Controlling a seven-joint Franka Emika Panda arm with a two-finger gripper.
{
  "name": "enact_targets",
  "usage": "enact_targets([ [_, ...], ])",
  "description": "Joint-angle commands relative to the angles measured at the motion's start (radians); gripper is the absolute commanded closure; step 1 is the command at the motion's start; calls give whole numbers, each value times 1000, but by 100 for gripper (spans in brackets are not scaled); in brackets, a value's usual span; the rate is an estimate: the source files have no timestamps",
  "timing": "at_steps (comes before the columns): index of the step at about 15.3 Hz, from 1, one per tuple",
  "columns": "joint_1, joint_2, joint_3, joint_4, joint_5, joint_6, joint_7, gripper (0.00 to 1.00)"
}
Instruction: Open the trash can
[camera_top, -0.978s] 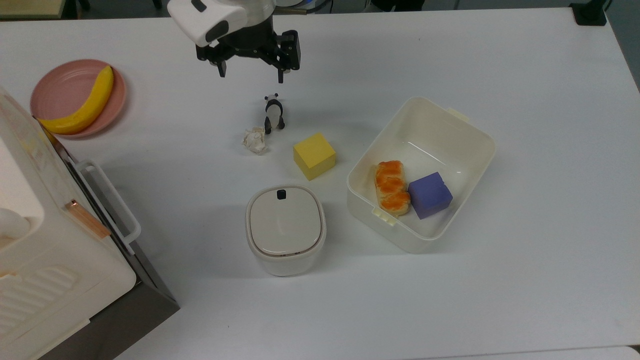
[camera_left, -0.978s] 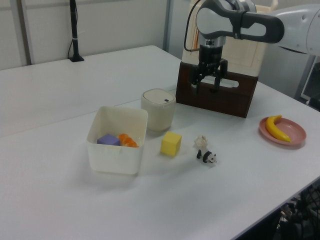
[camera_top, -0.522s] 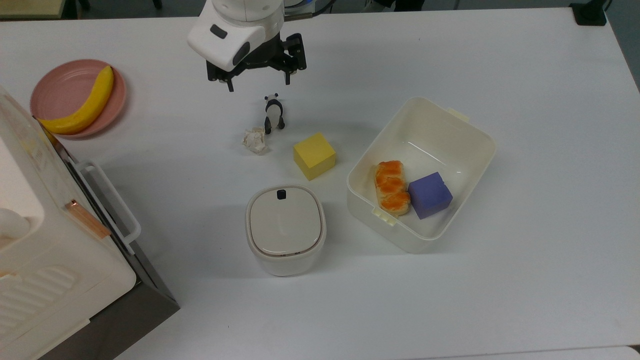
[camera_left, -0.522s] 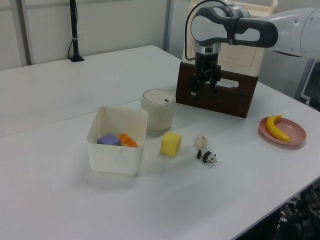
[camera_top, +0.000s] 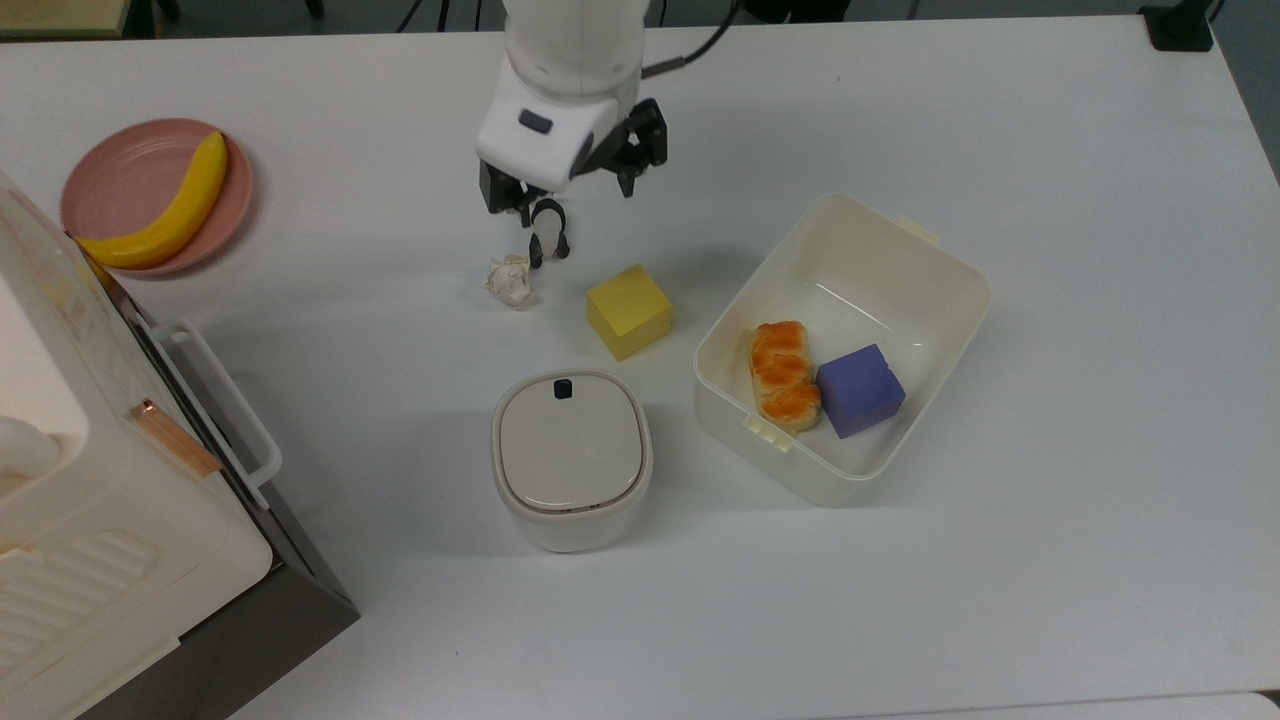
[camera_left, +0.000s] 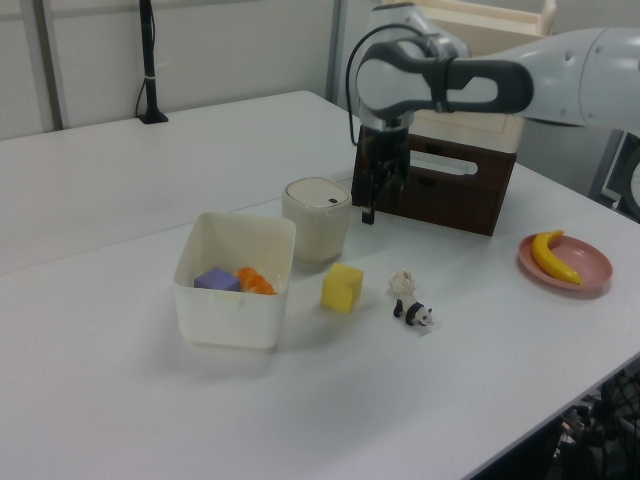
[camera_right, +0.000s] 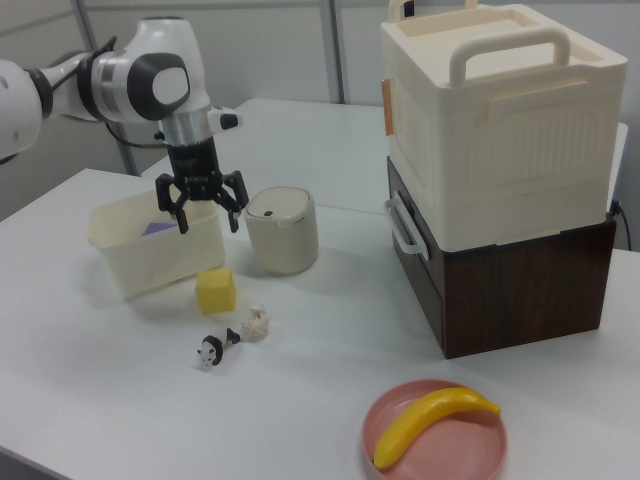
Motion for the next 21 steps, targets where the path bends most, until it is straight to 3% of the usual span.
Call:
enact_targets([
  [1,10,-3,-12,-27,-30,37,-25,0],
  [19,8,-11,-18,-24,-27,29,32,0],
  [21,8,-12,-20,-21,-30,35,70,7],
])
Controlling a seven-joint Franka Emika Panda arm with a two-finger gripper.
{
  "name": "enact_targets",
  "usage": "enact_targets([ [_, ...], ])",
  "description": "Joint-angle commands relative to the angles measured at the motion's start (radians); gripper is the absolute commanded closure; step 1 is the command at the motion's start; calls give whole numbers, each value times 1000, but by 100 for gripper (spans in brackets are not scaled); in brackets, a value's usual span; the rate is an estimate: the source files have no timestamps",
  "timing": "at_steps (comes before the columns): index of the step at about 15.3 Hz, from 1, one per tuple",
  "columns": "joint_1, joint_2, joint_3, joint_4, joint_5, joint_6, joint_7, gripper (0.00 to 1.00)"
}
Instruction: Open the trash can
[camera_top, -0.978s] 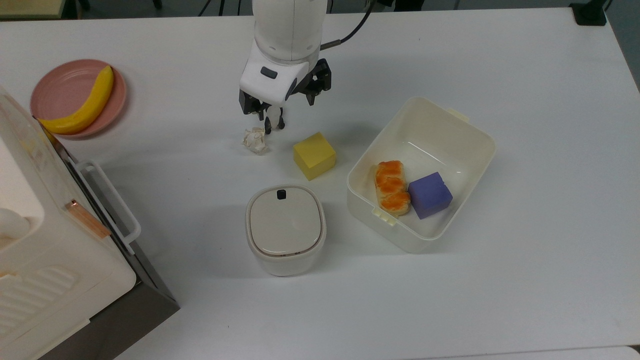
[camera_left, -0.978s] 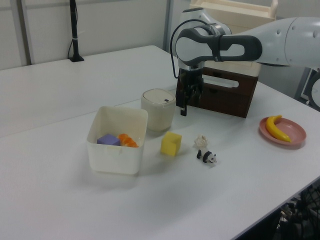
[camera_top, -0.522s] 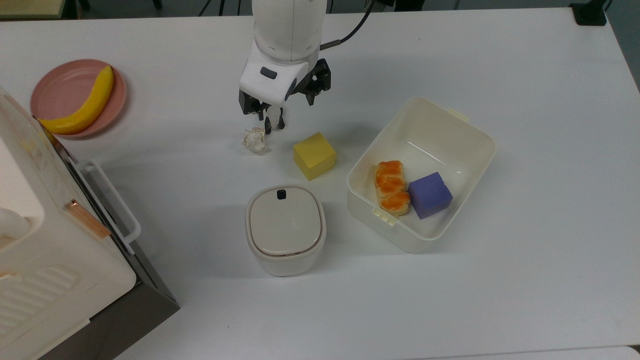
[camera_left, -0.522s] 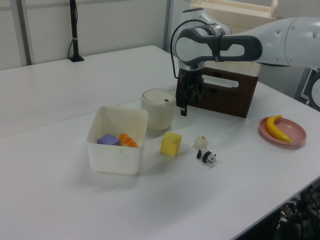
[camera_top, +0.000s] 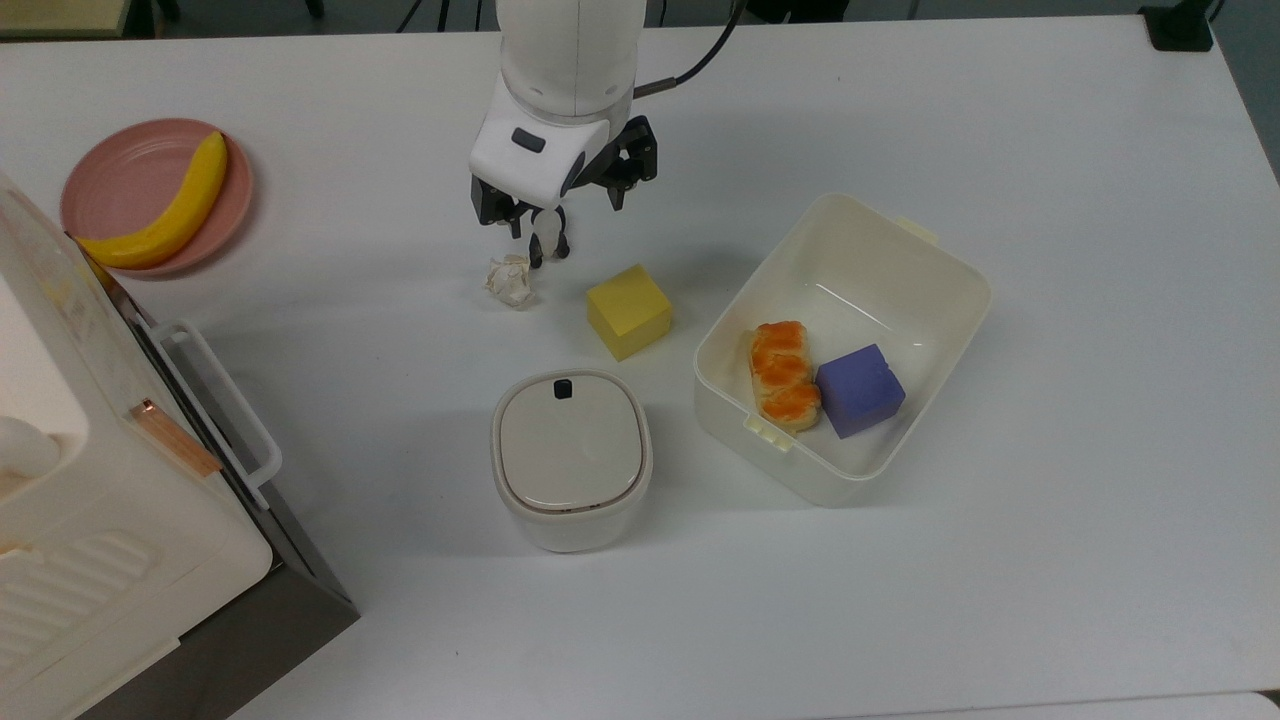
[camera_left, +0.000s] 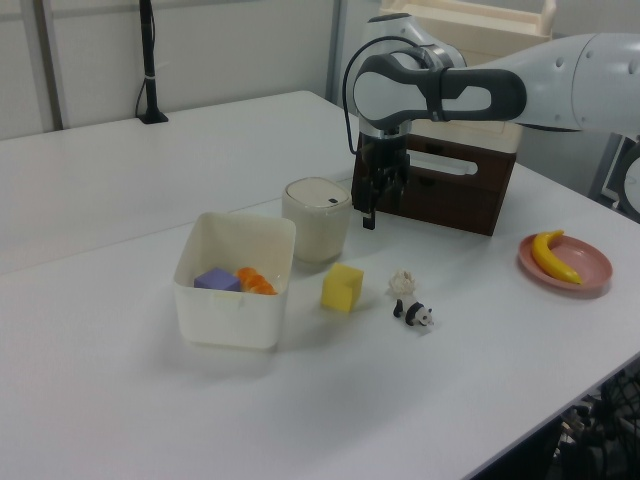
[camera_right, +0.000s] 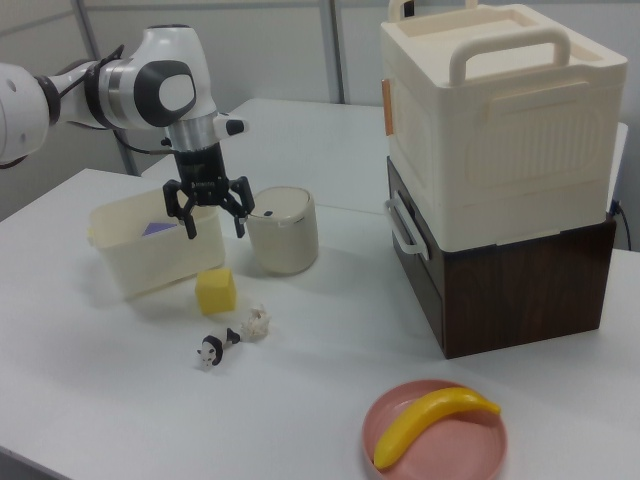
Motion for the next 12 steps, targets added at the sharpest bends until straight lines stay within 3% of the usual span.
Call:
enact_targets([
  [1,10,-25,-11,-6,-14,17,54,9],
  [7,-19,-58,-16,-3,-1,6,92,10],
  [8,-18,-58,-14,-1,1,12,94,18],
  [10,-18,-55,-14,26,4,22,94,46],
  [12,-22,-55,-14,43,3,70,98,60],
])
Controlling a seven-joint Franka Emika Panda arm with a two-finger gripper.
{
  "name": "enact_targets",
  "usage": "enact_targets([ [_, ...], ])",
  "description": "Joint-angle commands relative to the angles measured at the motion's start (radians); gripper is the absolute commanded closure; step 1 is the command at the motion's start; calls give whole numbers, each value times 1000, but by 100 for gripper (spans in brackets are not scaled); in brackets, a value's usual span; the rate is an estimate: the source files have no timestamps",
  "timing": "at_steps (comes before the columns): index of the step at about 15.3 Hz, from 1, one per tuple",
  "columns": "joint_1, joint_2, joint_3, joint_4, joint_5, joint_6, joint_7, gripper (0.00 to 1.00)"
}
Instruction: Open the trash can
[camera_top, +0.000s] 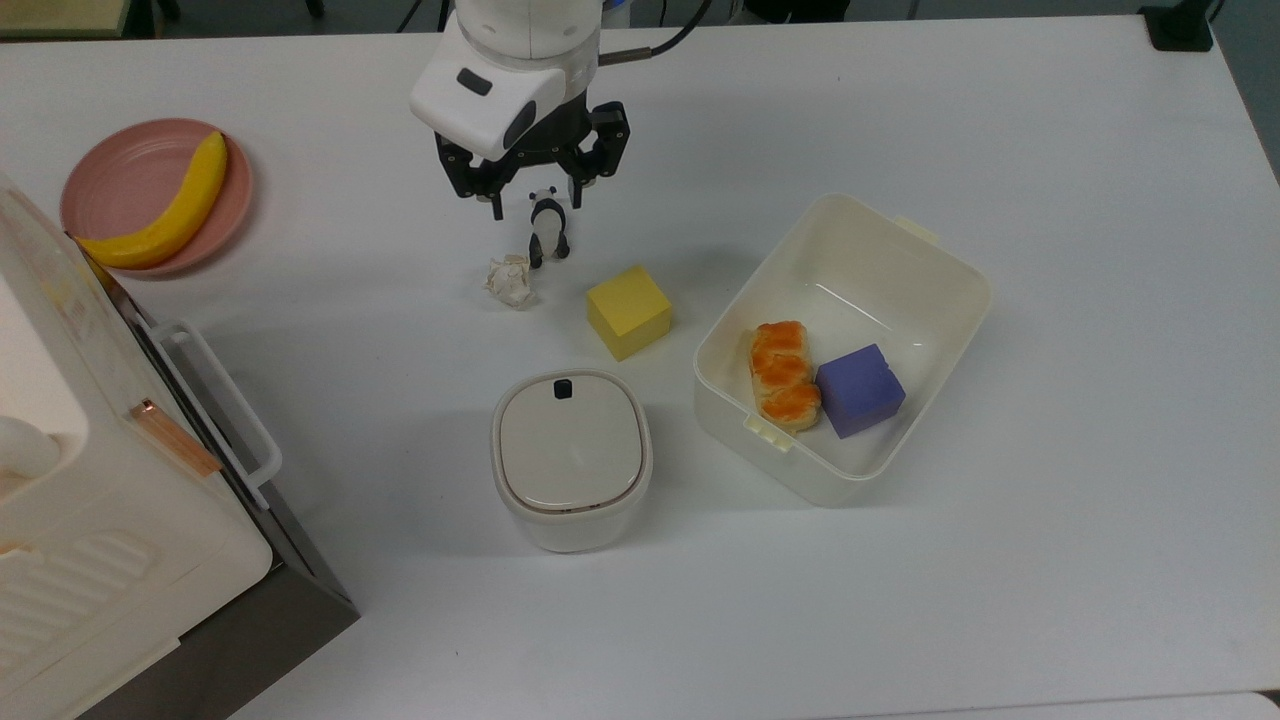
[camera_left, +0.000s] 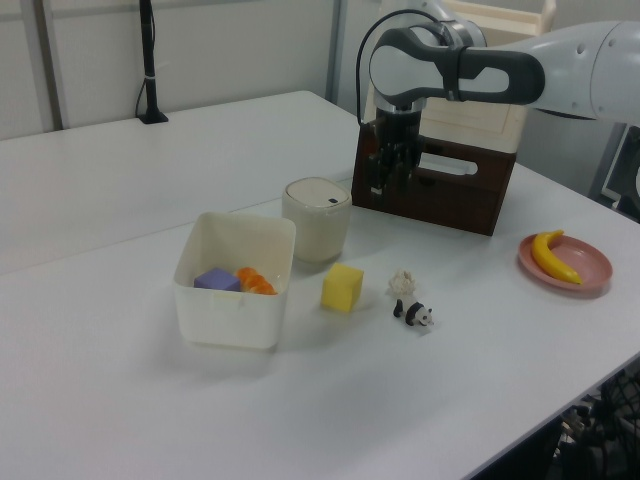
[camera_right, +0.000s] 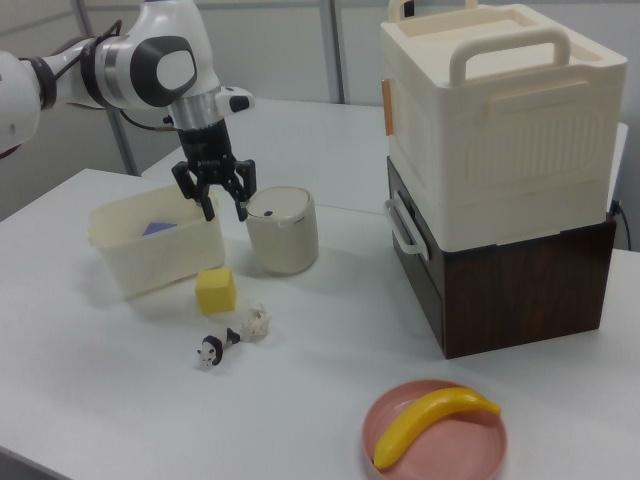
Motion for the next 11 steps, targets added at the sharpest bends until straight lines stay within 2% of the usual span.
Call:
enact_targets([
  [1,4,-18,-9,3,1,96,52,62],
  [4,4,-14,-12,5,-4,197,141,66],
  [6,4,3,-12,3,-14,314,224,72],
  [8,4,47,-12,6,-18,389,239,81],
  [11,10,100,-12,25,-42,461,285,84],
])
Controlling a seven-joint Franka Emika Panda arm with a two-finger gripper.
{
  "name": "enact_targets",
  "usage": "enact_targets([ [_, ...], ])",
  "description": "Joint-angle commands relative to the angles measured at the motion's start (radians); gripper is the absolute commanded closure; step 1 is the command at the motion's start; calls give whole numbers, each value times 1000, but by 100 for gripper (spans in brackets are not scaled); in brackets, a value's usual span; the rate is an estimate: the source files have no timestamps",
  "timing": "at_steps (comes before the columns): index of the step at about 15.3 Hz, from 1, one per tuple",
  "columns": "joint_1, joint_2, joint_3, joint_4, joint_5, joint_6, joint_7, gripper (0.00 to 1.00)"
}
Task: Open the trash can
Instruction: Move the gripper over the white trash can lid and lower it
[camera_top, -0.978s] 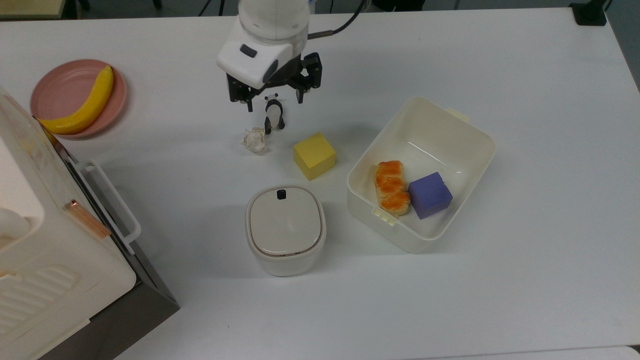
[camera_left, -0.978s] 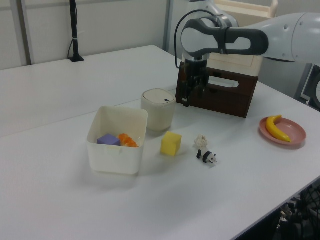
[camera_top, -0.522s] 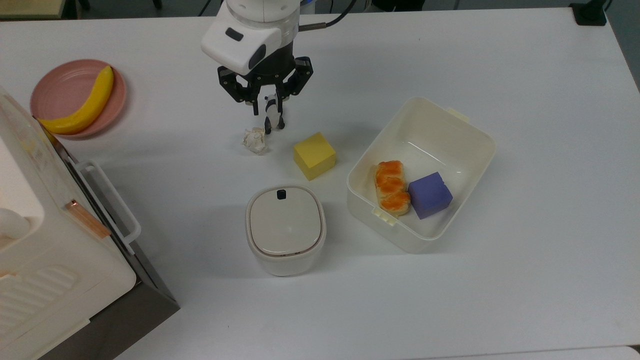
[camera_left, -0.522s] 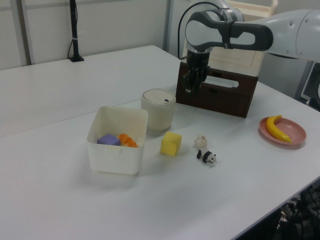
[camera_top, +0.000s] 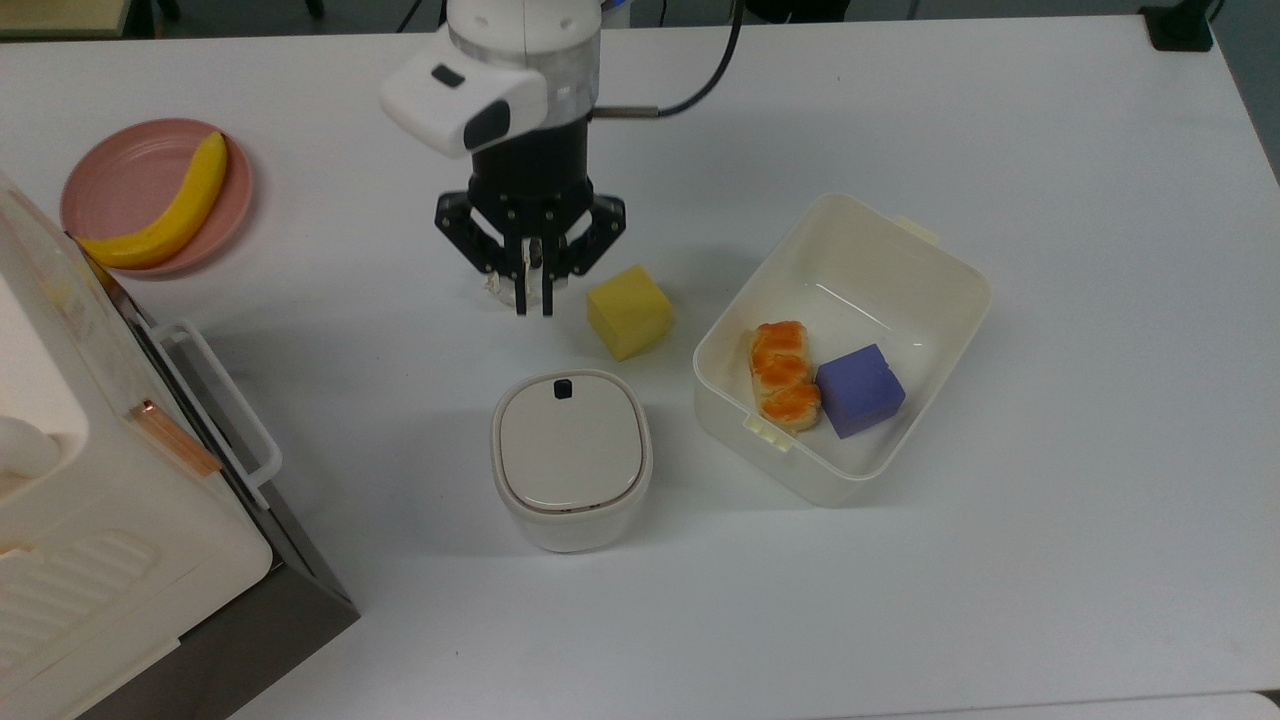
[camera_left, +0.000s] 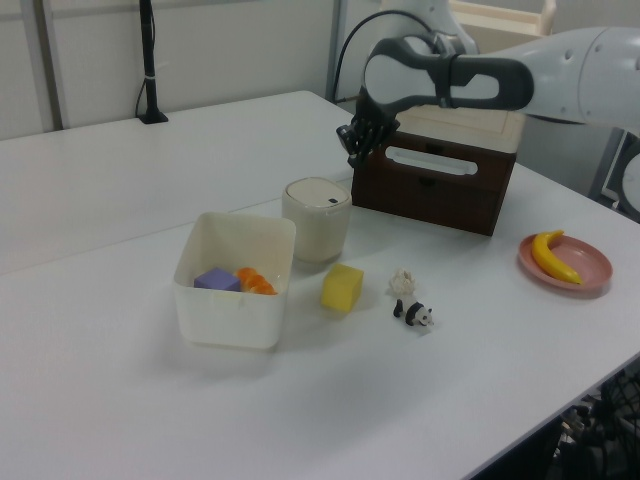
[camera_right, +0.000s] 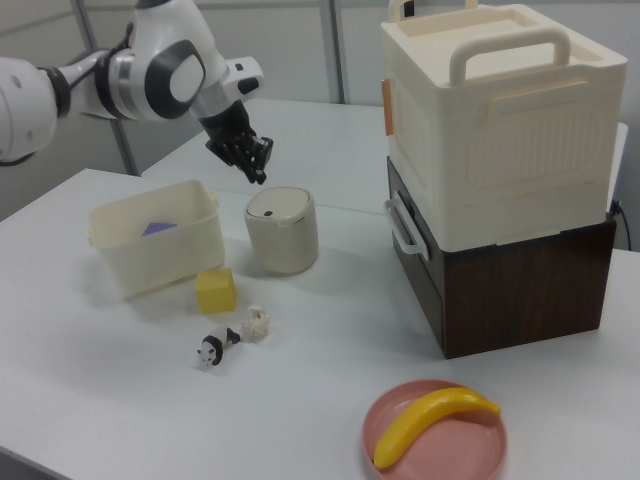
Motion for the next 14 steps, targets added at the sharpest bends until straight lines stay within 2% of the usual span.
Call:
enact_targets([
  [1,15,63,-7,21,-63,77,82,84],
  [6,20,141,-7,31,-118,143,126,84],
  [14,58,218,-5,29,-149,143,146,85],
])
